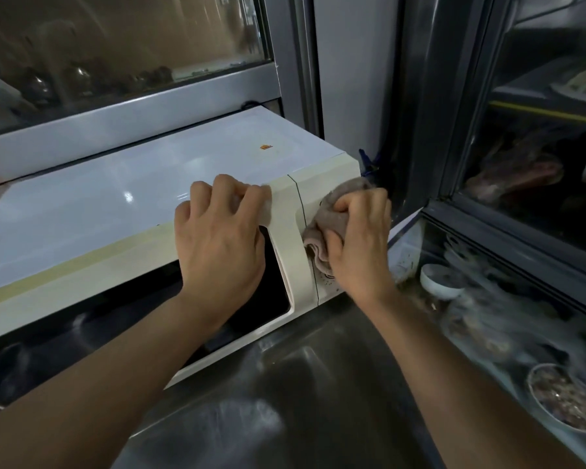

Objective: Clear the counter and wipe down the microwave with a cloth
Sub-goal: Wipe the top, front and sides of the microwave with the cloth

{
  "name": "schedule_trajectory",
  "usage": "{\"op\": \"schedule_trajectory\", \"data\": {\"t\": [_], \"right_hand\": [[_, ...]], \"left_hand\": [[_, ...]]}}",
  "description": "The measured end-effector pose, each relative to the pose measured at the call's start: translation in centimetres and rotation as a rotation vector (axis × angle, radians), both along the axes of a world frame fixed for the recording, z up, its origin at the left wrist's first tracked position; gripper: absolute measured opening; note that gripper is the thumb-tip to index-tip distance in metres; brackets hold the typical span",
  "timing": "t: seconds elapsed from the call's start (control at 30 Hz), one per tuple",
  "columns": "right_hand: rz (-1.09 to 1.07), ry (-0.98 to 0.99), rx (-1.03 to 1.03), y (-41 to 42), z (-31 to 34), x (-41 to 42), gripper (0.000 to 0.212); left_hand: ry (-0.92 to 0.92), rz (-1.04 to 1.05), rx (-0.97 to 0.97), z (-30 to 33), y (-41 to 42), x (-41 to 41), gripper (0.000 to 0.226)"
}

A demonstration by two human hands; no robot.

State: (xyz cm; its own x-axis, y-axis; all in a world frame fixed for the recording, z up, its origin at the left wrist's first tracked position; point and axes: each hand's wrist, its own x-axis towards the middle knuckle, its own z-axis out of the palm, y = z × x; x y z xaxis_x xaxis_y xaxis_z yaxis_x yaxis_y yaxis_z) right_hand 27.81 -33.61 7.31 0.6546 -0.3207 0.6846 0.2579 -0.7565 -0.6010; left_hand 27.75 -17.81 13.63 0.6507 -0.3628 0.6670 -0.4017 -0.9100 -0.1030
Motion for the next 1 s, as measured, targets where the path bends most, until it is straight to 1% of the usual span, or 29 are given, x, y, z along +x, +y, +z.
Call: {"op": "schedule_trajectory", "data": {"t": [0.07, 0.13, 0.2, 0.27, 0.33, 0.37, 0.43, 0.5, 0.57, 0.67, 0.73, 0.83, 0.87, 0.93, 1.0], "right_hand": [[0.079, -0.003, 0.111, -1.2, -0.2, 0.4, 0.024], [0.108, 0.011, 0.302, -2.4, -0.5, 0.9, 0.031], [0.127, 0.06, 0.432, -3.8, -1.0, 1.6, 0.031], [0.171, 0.113, 0.476, -5.0, -1.5, 2.1, 0.029], [0.183, 0.119, 0.509, -5.9, -2.2, 2.1, 0.032], [0.176, 0.134, 0.53, -6.1, -2.7, 1.9, 0.033], [0.158, 0.219, 0.57, -5.9, -4.4, 1.3, 0.028], [0.106, 0.289, 0.571, -5.3, -5.9, 0.7, 0.031], [0.035, 0.207, 0.593, -4.7, -5.8, 0.5, 0.032], [-0.081, 0.038, 0.671, -3.2, -3.9, 0.9, 0.025], [-0.138, -0.021, 0.69, -0.7, -3.3, 0.5, 0.02], [-0.127, -0.083, 0.679, 3.2, -3.7, -1.3, 0.032], [-0.112, -0.086, 0.66, 4.0, -4.0, -1.9, 0.032], [-0.074, -0.085, 0.567, 4.2, -4.4, -2.5, 0.024], [-0.013, -0.066, 0.424, 3.8, -4.5, -3.1, 0.019]], "left_hand": [[-0.018, 0.004, -0.004, -0.1, -0.1, 0.0, 0.038], [-0.03, -0.004, -0.002, -0.2, -0.1, 0.0, 0.037], [-0.043, -0.002, 0.003, -0.3, -0.1, 0.0, 0.037], [-0.058, 0.009, 0.01, -0.4, -0.1, 0.1, 0.037], [-0.059, 0.023, 0.012, -0.5, -0.3, 0.1, 0.038], [-0.06, 0.029, 0.009, -0.6, -0.3, 0.1, 0.039], [-0.068, 0.038, 0.01, -0.6, -0.3, 0.2, 0.039], [-0.077, 0.041, 0.014, -0.7, -0.2, 0.3, 0.039], [-0.078, 0.044, 0.012, -0.7, -0.2, 0.4, 0.039], [-0.075, 0.048, 0.0, -0.8, -0.4, 0.3, 0.038], [-0.075, 0.055, -0.009, -0.8, -0.4, 0.3, 0.036], [-0.08, 0.072, -0.008, -0.8, -0.5, 0.2, 0.033], [-0.079, 0.078, -0.008, -0.8, -0.6, 0.2, 0.033], [-0.074, 0.086, -0.011, -0.8, -0.7, 0.2, 0.032], [-0.071, 0.092, -0.011, -0.8, -0.8, 0.2, 0.031]]}}
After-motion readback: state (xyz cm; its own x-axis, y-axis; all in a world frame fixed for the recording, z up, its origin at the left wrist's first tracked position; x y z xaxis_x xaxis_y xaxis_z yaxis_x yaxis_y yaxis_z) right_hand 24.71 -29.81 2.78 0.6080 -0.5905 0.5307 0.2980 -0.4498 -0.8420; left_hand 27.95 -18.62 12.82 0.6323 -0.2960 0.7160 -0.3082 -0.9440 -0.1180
